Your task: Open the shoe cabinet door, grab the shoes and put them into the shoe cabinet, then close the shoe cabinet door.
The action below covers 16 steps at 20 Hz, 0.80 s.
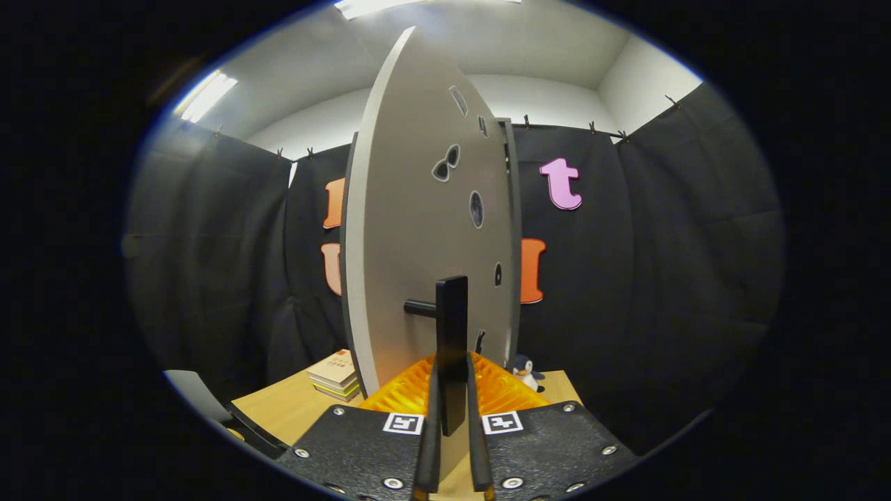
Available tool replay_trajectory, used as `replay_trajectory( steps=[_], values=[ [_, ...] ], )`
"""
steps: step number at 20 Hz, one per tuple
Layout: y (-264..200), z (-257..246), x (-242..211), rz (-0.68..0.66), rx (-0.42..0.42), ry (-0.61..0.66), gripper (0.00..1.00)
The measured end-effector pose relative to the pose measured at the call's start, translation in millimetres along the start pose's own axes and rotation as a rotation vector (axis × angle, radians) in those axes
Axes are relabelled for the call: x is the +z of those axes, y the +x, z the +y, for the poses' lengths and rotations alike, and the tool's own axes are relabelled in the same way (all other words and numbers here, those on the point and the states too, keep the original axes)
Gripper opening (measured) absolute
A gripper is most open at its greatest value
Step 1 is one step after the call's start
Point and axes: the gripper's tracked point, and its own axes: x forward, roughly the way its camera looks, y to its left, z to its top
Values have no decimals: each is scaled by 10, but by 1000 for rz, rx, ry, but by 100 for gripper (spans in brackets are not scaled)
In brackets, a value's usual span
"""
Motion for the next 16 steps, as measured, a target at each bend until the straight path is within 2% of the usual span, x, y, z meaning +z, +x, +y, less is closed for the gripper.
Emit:
replay_trajectory(
  steps=[1, 6, 8, 11, 14, 16],
  values=[
    [-22, -94, 6, 0, -17, 1, 13],
    [-42, -528, -29, 8, -115, -1, 13],
    [-55, -677, -52, 10, -142, 17, 8],
    [-60, -770, -83, 21, -142, 74, 6],
    [-109, -782, -97, 30, -129, 49, 6],
    [-191, -862, -74, 25, -156, 37, 6]
  ],
)
